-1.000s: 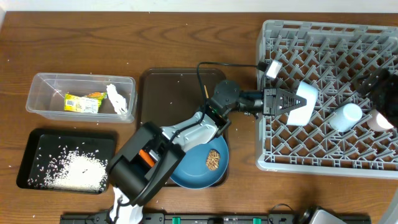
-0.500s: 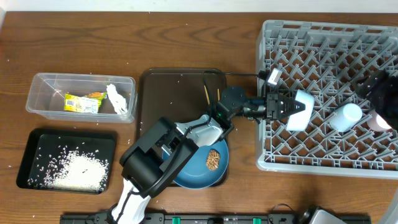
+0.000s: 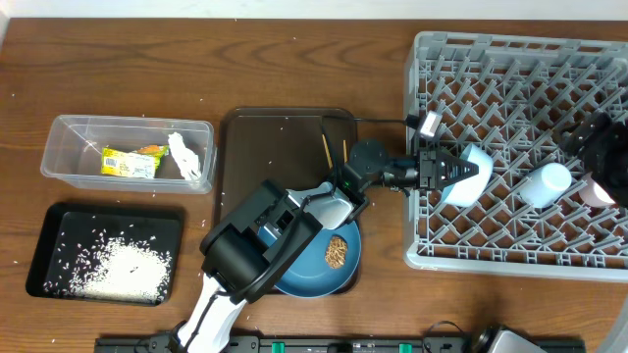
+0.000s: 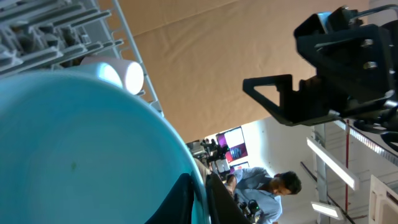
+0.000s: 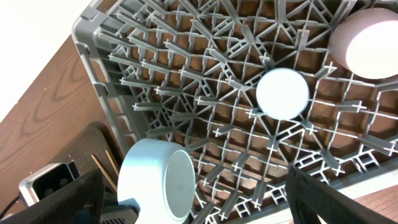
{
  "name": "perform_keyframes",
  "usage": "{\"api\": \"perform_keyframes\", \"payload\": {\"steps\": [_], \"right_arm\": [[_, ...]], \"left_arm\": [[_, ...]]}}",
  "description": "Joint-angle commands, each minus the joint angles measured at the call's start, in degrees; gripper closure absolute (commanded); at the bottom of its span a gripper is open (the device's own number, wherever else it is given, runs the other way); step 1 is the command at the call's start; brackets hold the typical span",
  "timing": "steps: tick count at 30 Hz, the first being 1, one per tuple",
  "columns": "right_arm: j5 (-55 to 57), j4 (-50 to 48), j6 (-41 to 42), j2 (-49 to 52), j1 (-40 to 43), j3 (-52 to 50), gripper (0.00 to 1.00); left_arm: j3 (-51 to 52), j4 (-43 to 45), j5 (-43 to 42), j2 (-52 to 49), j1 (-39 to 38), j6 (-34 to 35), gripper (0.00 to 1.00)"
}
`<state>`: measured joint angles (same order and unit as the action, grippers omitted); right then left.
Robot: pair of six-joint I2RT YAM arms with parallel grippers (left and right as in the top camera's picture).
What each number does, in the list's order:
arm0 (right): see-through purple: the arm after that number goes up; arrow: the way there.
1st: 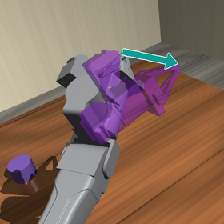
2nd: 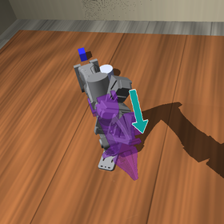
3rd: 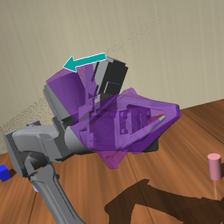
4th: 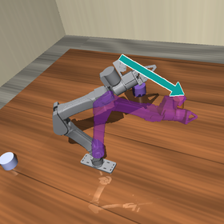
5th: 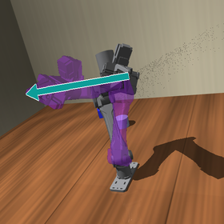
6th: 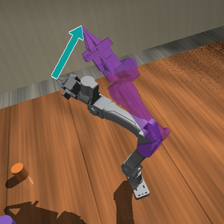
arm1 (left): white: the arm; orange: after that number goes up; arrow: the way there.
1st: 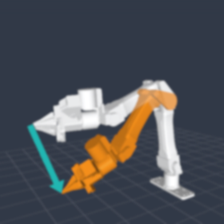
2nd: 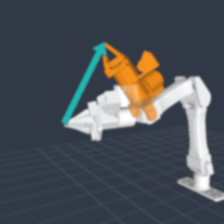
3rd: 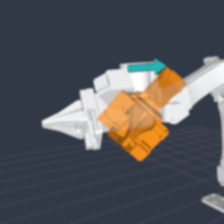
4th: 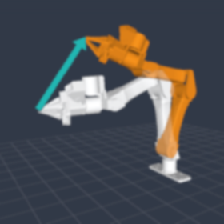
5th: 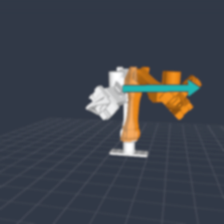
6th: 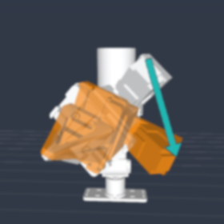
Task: Sort waste into correct bins and load items into the dishwasher rack
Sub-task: 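Hand the bowl to the right gripper and place it in the rack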
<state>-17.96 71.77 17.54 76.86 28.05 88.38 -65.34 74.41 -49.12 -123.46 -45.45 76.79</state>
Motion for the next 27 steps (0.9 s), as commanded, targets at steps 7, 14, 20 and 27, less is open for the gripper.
{"api": "perform_keyframes", "payload": {"steps": [7, 14, 20, 27], "right_arm": [[0.6, 0.0, -0.4, -0.5, 0.2, 0.1, 0.14], [0.6, 0.0, -0.5, -0.5, 0.1, 0.1, 0.14], [0.6, 0.6, -0.5, -0.5, 0.1, 0.1, 0.14], [0.6, 0.5, -0.5, -0.5, 0.1, 0.1, 0.14]], "left_arm": [[0.1, 2.9, 4.3, -0.5, -0.7, 3.8, 0.94], [0.6, 1.6, 6.9, -0.5, -2.0, 5.8, 0.94], [2.1, 1.1, 7.8, -0.6, -1.5, 5.8, 0.94], [2.3, 0.6, 5.8, -0.6, 0.1, 3.1, 0.77]]}}
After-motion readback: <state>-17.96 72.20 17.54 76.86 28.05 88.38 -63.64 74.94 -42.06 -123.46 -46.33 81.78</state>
